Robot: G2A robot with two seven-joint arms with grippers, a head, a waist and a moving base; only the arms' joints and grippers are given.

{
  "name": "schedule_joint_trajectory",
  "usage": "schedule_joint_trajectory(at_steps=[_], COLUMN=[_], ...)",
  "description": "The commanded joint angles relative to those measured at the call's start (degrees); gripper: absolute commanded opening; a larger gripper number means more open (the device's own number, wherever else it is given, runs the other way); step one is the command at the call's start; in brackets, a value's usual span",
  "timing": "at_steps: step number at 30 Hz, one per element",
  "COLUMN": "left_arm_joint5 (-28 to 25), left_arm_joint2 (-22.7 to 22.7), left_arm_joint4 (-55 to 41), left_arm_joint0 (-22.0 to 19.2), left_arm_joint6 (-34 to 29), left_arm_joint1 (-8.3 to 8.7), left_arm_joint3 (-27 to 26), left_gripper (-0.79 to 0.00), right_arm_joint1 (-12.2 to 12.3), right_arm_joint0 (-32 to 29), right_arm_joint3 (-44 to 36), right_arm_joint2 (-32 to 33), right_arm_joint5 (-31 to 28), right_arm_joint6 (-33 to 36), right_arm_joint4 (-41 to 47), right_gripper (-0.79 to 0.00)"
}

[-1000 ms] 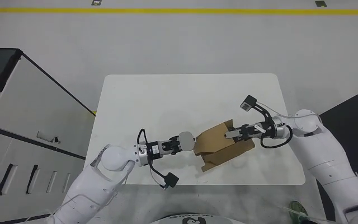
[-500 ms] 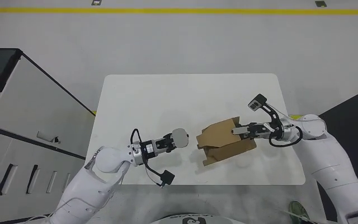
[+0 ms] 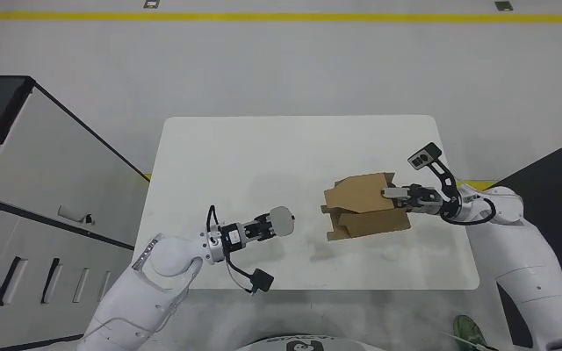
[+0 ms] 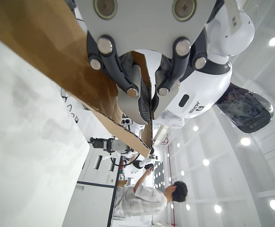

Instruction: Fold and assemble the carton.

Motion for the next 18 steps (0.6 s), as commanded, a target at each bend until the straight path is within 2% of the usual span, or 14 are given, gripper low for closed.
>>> schedule_joint_trajectory(at_steps=[1, 5, 6, 7, 9, 11, 14, 16, 17, 18], left_arm_joint5=[0.01, -0.01, -0.21, -0.64, -1.21, -2.4, -3.08, -3.53, -3.57, -3.56], left_arm_joint2=[-0.01, 0.02, 0.32, 0.72, 1.53, 2.45, 3.9, 4.82, 5.22, 5.31], left_arm_joint4=[-0.06, -0.07, 0.18, 0.74, 2.8, 4.67, 5.53, 5.92, 5.98, 5.98], left_arm_joint0=[0.02, 0.01, -0.01, -0.16, -0.87, -1.67, -3.19, -4.32, -5.01, -5.28], left_arm_joint6=[-0.04, -0.24, -0.75, -0.83, -0.59, -0.94, -2.08, -2.75, -2.73, -2.69], left_arm_joint1=[-0.01, -0.02, -0.06, -0.07, -0.08, -0.15, -0.44, -0.65, -0.71, -0.71], left_arm_joint3=[0.01, -0.04, -0.31, -0.58, -0.95, -1.02, -0.93, -0.62, -0.63, -0.59], left_gripper=[0.0, 0.0, -0.074, -0.237, -0.283, -0.277, -0.32, -0.397, -0.354, -0.04], right_arm_joint1=[0.0, -0.02, -0.08, -0.15, -0.2, -0.34, -0.49, -0.6, -0.68, -0.74], right_arm_joint0=[0.02, -0.06, -0.37, -0.7, -1.05, -1.43, -1.58, -1.57, -1.58, -1.45], right_arm_joint3=[-0.01, -0.1, -0.68, -1.08, -1.43, -1.97, -2.61, -3.15, -3.48, -4.0], right_arm_joint2=[-0.02, -0.06, -0.22, -0.25, 0.05, 0.4, 1.12, 1.46, 1.55, 1.73], right_arm_joint5=[0.0, 0.08, 0.32, 0.4, -0.23, -1.3, -3.91, -5.32, -5.84, -6.67], right_arm_joint6=[-0.03, -0.45, -1.77, -2.67, -4.1, -5.25, -7.5, -8.7, -9.2, -9.26], right_arm_joint4=[-0.05, -0.23, -1.01, -1.26, -2.43, -2.27, -3.78, -4.82, -4.95, -5.2], right_gripper=[-0.785, -0.785, -0.785, -0.785, -0.785, -0.785, -0.785, -0.785, -0.785, -0.785])
